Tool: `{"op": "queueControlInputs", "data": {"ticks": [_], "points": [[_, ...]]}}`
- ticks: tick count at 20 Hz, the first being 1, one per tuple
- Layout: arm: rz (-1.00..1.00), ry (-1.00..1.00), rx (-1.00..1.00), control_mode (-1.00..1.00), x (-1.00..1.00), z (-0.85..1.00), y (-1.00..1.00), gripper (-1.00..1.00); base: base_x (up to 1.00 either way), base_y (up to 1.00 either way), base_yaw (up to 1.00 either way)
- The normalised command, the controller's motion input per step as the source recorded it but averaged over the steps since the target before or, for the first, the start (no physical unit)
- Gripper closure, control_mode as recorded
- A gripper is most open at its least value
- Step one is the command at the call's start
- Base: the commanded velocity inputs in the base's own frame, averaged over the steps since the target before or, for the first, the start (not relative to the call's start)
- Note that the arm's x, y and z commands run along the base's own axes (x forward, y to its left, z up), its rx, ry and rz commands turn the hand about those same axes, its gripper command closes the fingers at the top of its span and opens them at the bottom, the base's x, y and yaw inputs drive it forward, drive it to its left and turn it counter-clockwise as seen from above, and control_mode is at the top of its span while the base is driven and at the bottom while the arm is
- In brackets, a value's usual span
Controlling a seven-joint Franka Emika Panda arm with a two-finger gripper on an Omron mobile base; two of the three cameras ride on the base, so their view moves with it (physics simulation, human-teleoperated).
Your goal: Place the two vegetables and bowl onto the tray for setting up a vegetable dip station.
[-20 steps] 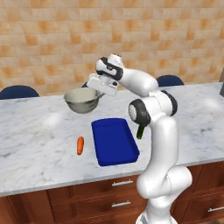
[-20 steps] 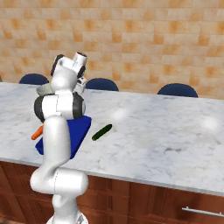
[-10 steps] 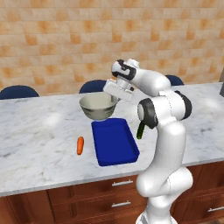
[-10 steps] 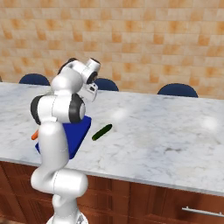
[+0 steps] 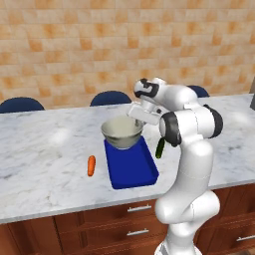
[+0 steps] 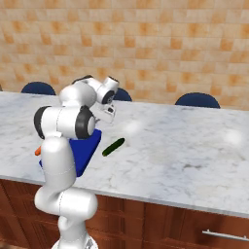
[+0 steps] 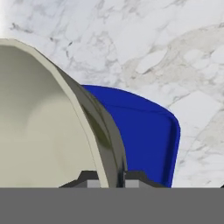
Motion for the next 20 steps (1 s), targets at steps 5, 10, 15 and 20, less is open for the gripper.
{"op": "queueControlInputs", "data": {"ticks": [5, 10, 15, 20], "points": [[0.00, -0.01, -0.01, -1.00, 0.00, -0.43, -0.15, 1.00, 0.00, 0.00, 0.00], [0.00, -0.01, 0.00, -1.00, 0.00, -0.19, 0.00, 1.00, 0.00, 0.00, 0.00], [0.00, -0.01, 0.00, -1.00, -0.03, 0.01, 0.03, -1.00, 0.00, 0.00, 0.00], [0.00, 0.00, 0.00, -1.00, -0.05, 0.04, 0.02, -1.00, 0.00, 0.00, 0.00]]}}
